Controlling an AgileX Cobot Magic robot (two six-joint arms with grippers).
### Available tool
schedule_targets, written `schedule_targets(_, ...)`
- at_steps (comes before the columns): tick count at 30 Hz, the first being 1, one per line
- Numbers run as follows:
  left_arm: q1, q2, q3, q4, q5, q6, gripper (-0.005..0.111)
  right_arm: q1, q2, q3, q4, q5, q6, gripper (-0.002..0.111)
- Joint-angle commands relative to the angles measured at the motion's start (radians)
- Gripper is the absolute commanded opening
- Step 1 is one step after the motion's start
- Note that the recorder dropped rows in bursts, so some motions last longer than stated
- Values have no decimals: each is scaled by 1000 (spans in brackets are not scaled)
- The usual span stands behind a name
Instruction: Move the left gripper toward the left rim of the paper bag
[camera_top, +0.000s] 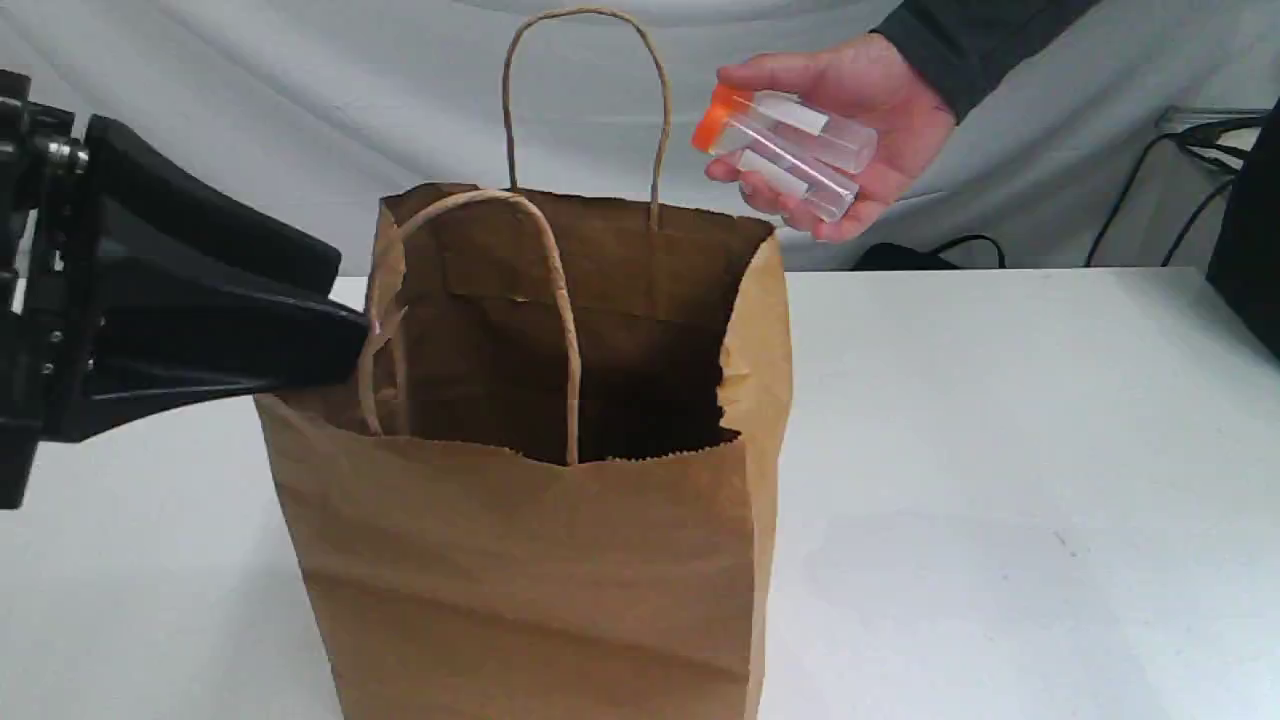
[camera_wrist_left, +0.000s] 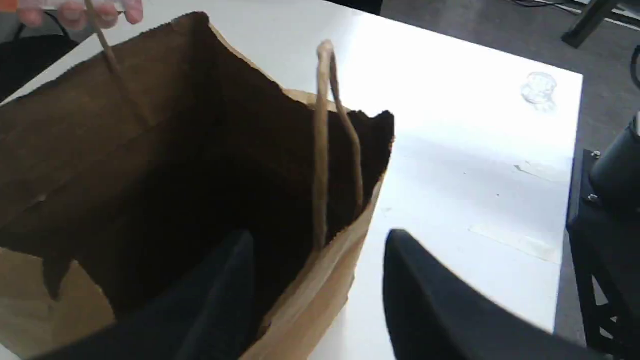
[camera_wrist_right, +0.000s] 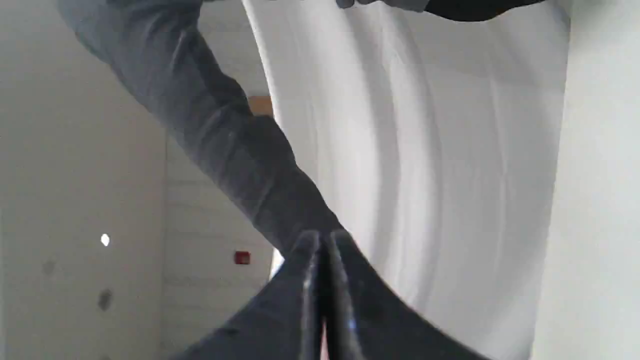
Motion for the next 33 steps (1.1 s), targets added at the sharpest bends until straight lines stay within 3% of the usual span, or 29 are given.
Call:
schedule_targets(1,-7,0,-4,-30,-5,-7,44,5,-6,3,-129,58,-48,0)
schedule_targets(5,-7,7,-4,-74,-57,1,44,5,-6,3,-141,99,-48,0)
schedule_targets(13,-9,90,-4,-139,-11,26,44,5,-6,3,-141,107,-46,0)
schedule_targets(18,-66,126,-4,-159,-59,38,43,5,-6,3,-141,116,-46,0)
schedule_targets(21,-106,128,-4,-152,-129,51,34,5,-6,3,-141,120,-41,0)
schedule_targets(23,-115,128,-4,-152,-150,53,21,5,-6,3,-141,120,-41,0)
schedule_targets(25,-120,128,-4,-143,-172,53,0,5,-6,3,-141,120,-41,0)
schedule_targets(33,-120,128,-4,-136,-199,47,0,5,-6,3,-141,120,-41,0)
